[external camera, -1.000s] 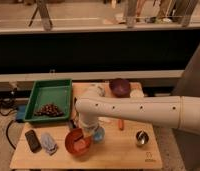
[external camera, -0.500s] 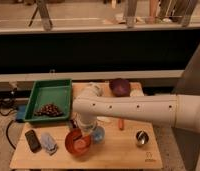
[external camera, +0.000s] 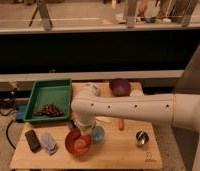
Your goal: Place fork in red bowl
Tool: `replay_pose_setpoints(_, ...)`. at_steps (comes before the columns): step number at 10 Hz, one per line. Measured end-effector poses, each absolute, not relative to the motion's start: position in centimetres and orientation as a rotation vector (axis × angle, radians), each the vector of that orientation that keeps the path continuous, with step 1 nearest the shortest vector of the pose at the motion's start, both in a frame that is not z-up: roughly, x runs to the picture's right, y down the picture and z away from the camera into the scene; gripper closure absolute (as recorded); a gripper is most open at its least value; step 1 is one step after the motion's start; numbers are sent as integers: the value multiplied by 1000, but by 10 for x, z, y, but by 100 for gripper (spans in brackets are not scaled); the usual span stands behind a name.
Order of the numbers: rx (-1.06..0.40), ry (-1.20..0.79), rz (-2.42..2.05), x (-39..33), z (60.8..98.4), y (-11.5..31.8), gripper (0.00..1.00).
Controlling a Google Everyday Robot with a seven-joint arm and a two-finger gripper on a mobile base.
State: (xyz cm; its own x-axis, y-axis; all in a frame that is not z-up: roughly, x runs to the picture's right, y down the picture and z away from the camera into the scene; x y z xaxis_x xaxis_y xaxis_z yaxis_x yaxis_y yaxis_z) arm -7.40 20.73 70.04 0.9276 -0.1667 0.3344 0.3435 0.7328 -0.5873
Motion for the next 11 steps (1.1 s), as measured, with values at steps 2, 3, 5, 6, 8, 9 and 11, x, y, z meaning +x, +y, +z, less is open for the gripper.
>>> replay_pose_setpoints(2, -689, -269, -291, -76, 701, 207, 85)
replay_pose_setpoints(3, -687, -270, -294, -76, 702, 207, 85)
replay_pose_setpoints(5, -681, -272, -299, -77, 703, 207, 85)
replay_pose_setpoints(6, -678, -273, -301, -78, 704, 207, 83)
replay_pose_setpoints(8, -671, -274, -306, -78, 705, 208, 72)
replay_pose_setpoints(9, -667, -274, -309, -78, 705, 208, 71)
replay_pose_setpoints(11, -662, -277, -313, -80, 706, 207, 71)
